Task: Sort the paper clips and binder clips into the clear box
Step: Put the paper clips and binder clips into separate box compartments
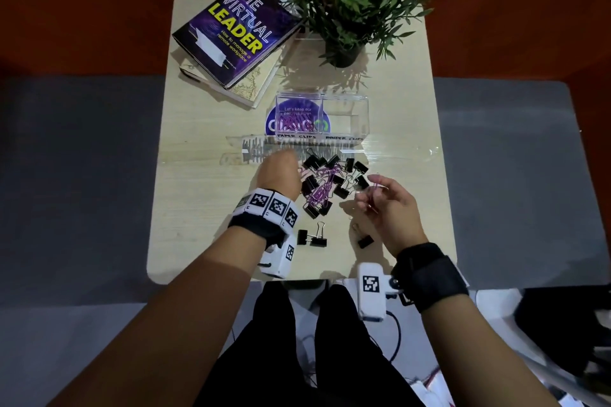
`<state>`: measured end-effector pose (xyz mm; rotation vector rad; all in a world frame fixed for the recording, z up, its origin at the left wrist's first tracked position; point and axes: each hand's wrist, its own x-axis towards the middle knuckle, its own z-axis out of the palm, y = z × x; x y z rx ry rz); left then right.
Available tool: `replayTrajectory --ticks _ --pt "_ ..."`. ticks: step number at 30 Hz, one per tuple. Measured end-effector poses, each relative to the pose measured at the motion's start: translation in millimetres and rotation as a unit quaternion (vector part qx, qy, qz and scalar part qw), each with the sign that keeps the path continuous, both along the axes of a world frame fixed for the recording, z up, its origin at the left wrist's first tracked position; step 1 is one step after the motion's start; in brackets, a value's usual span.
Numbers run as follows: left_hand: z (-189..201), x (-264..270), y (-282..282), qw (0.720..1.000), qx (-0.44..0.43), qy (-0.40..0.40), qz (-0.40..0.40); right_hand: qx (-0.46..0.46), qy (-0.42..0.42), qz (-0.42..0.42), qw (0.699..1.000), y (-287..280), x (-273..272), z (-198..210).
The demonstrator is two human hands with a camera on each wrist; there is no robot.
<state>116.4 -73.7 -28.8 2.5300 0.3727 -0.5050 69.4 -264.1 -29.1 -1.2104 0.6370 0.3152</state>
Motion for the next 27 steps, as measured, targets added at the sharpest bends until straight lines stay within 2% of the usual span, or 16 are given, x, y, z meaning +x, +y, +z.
replayTrajectory --ticks 3,5,6,8,10,11,14,16,18,21,24,27 --pt "1 -4 10 1.000 -0.012 0.007 -0.011 0.177 0.033 -0.028 0.983 -5 5 5" --pt "4 -7 17 0.999 -0.050 0.007 0.011 0.209 0.037 -0.013 0.977 -6 9 5" --pt "4 -10 19 0.997 -0.076 0.003 0.024 0.191 0.043 0.003 0.981 -6 11 5" --pt "6 -18 20 0.990 -0.132 -0.009 0.040 0.112 0.053 0.045 0.991 -2 16 4" --pt "6 -25 14 0.986 -0.167 -0.018 0.025 -0.030 0.069 0.101 0.992 7 20 1" --pt "6 -28 9 0.985 -0.169 -0.021 0.011 -0.113 0.067 0.133 0.982 14 21 0" --pt "5 -34 -8 0.987 -0.154 -0.013 -0.032 -0.318 0.034 0.234 0.918 36 21 -5" --pt "2 -36 -13 0.990 -0.125 -0.005 -0.066 -0.412 0.018 0.261 0.873 48 21 -8" --pt "-1 -38 -10 0.992 -0.088 -0.008 -0.092 -0.455 0.018 0.257 0.852 58 24 -8" --pt "-6 -40 5 0.993 -0.071 -0.014 -0.089 -0.490 0.030 0.268 0.829 64 29 -7" --pt "-5 -39 17 0.995 -0.078 -0.012 -0.064 -0.470 0.035 0.266 0.841 56 34 -12" --pt "-3 -40 18 0.997 -0.059 -0.015 -0.041 -0.366 0.028 0.210 0.906 44 34 -13"
